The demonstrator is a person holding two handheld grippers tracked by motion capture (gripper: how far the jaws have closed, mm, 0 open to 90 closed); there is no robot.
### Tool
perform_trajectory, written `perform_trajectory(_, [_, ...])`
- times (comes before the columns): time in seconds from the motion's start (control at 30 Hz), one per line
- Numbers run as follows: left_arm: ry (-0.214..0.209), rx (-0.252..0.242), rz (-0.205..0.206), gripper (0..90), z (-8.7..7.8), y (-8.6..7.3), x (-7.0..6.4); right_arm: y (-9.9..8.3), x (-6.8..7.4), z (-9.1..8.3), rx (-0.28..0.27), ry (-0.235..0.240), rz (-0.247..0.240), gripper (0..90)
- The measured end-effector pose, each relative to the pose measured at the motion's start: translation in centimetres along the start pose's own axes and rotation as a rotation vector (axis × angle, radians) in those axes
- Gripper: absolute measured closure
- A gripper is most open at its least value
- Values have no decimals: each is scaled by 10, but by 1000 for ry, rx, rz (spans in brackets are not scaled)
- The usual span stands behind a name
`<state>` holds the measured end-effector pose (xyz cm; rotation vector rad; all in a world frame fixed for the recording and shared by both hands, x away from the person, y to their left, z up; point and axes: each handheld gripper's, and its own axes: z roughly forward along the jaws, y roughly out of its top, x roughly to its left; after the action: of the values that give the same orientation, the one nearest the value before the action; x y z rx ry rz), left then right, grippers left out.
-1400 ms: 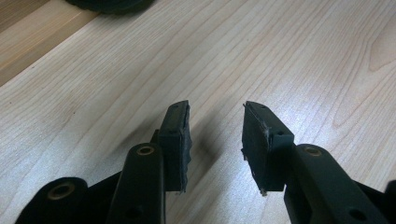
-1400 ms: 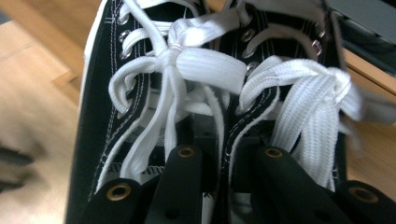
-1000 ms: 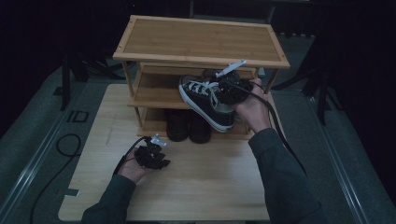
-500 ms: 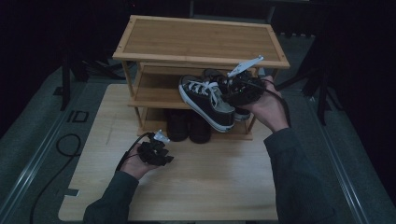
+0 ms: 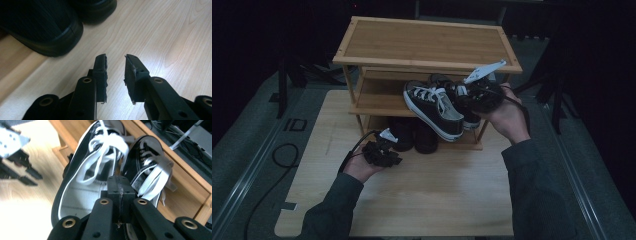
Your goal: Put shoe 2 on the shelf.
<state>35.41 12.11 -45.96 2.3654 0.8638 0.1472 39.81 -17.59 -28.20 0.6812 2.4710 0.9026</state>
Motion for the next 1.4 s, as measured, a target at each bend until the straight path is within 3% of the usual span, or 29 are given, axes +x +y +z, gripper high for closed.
perform_trajectory(0.17, [14,-6,14,763,-9,13,1,-6,0,-5,4,20,-13,900])
perform_trajectory(0.5, [95,-54,50,899,-27,44,-1,-16,-1,-15,-20,56,-10,900])
perform_trajectory(1.0, [241,-159,51,900,-55,88,1,-37,-4,-27,-5,49,-12,900])
perform_trajectory(1.4, [272,-126,51,900,-47,111,9,-53,-4,-27,8,68,-6,900])
